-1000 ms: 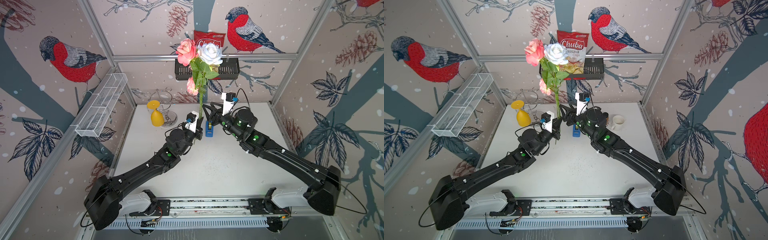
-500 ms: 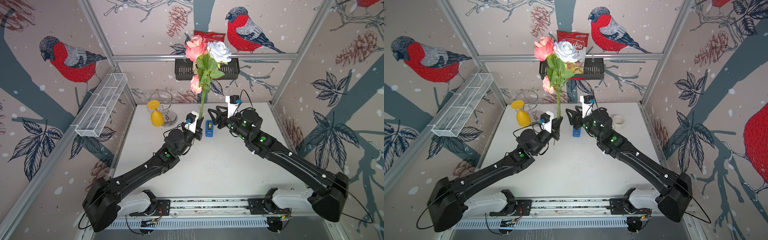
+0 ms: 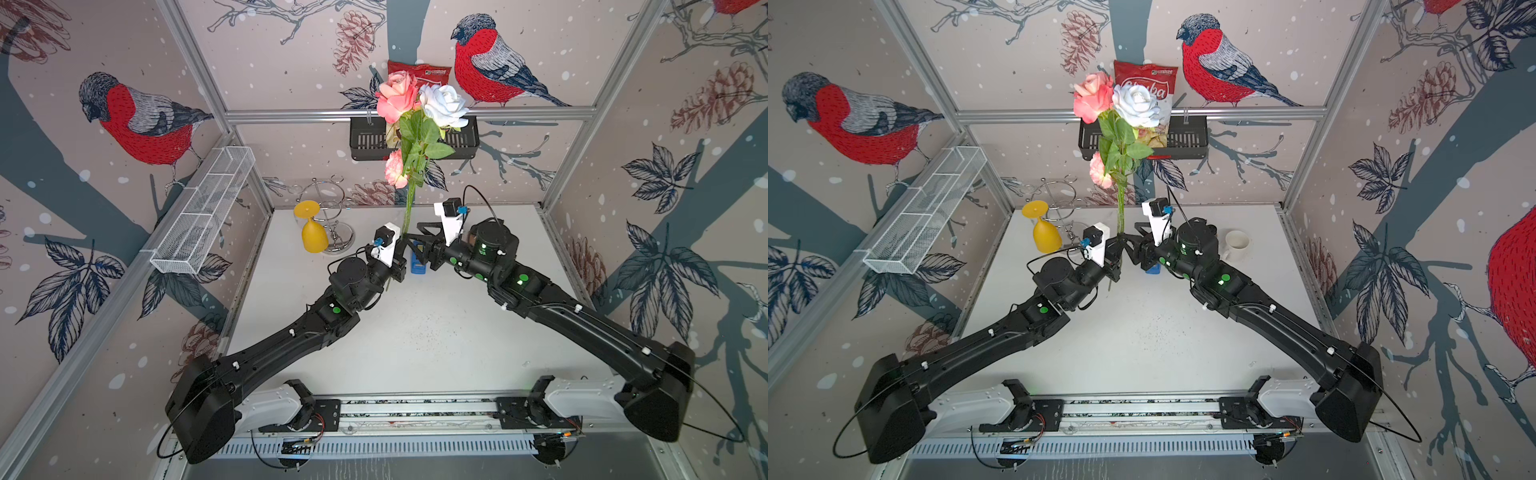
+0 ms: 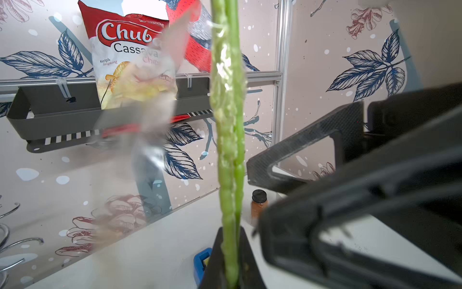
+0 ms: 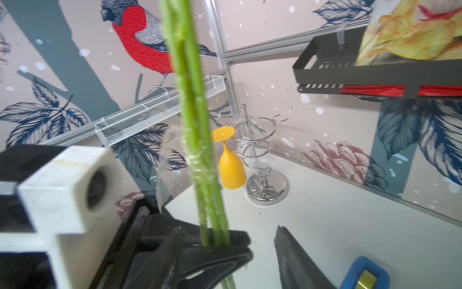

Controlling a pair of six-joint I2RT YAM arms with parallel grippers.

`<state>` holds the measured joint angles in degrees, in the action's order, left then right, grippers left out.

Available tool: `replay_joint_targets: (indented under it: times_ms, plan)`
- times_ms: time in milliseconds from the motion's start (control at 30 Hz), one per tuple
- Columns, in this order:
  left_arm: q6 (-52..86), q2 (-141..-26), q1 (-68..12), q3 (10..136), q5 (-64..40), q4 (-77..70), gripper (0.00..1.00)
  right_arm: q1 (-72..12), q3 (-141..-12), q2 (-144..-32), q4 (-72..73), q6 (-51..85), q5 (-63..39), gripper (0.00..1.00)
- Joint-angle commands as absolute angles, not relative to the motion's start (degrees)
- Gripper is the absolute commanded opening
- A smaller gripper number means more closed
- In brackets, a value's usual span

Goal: Wrap bouquets with tape
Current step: Wrap the tape around the bouquet.

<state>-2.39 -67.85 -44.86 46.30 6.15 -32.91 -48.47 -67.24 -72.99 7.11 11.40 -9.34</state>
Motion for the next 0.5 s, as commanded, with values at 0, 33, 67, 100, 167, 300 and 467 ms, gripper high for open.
replay_joint_targets:
  times_ms: [0,33,67,100,167,300,467]
  plan:
    - [-3.3,-67.9,-44.9,46.7,7.1,-34.4,0.00,-49.2,-67.6,-72.7,9.4,9.9,-11.7,0.60]
    - [-3.6,-67.9,-44.9,46.6,7.0,-34.5,0.00,-49.3,-67.4,-72.6,10.1,10.2,-11.5,0.60]
    - [-3.6,-67.8,-44.9,46.6,6.9,-34.5,0.00,-49.3,-66.9,-72.5,11.1,10.6,-11.2,0.60]
    - [-3.7,-67.7,-44.9,46.5,6.7,-34.4,0.00,-49.3,-66.8,-72.5,11.8,11.0,-10.9,0.61]
    - [-3.7,-67.7,-44.9,46.3,6.4,-34.5,0.00,-49.3,-67.5,-73.2,11.7,11.2,-8.3,0.62]
    - [-3.5,-67.9,-44.9,46.2,6.6,-34.8,0.00,-49.2,-69.3,-74.6,11.6,12.6,-0.5,0.60]
    - [-3.4,-68.3,-44.9,45.7,6.7,-35.4,0.00,-49.3,-69.6,-74.4,15.3,15.1,3.8,0.54]
